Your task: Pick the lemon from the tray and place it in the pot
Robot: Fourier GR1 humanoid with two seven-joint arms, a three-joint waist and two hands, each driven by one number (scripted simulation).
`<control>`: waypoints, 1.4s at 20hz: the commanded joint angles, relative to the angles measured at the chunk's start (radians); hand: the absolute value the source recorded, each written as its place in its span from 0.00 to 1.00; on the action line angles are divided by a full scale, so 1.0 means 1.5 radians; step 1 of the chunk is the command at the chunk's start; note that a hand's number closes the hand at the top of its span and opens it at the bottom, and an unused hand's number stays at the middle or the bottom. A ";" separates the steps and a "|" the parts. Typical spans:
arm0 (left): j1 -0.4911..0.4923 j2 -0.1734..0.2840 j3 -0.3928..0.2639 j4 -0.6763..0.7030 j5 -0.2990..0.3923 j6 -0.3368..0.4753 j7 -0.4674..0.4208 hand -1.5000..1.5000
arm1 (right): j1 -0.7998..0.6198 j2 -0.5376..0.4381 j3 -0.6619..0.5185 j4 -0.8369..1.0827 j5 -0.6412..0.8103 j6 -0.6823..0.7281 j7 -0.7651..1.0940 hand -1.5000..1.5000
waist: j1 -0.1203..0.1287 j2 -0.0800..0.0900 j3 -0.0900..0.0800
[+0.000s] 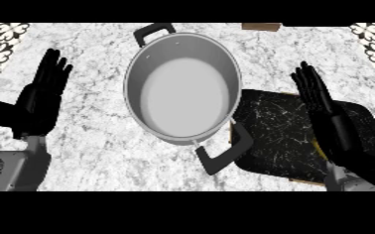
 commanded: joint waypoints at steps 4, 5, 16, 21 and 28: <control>0.036 0.092 -0.003 0.085 -0.110 0.021 0.030 0.50 | 0.031 -0.097 0.016 0.001 -0.029 0.143 0.033 1.00 | 0.001 -0.002 0.010; 0.087 0.123 -0.014 0.077 -0.142 0.025 0.033 0.50 | 0.036 -0.140 -0.002 0.003 -0.048 0.182 0.045 1.00 | 0.011 -0.004 0.011; 0.075 0.077 -0.060 0.066 -0.189 0.063 0.213 0.50 | 0.209 -0.135 -0.153 -0.088 0.138 -0.015 -0.173 0.00 | -0.001 -0.006 0.010; 0.076 0.087 -0.057 0.060 -0.202 0.075 0.233 0.50 | 0.244 -0.264 -0.196 -0.152 0.191 0.040 -0.063 0.00 | -0.004 -0.007 0.008; 0.113 0.100 -0.051 0.018 -0.196 0.057 0.241 0.50 | 0.316 -0.391 -0.252 -0.259 0.240 0.144 0.098 0.00 | -0.001 -0.008 0.008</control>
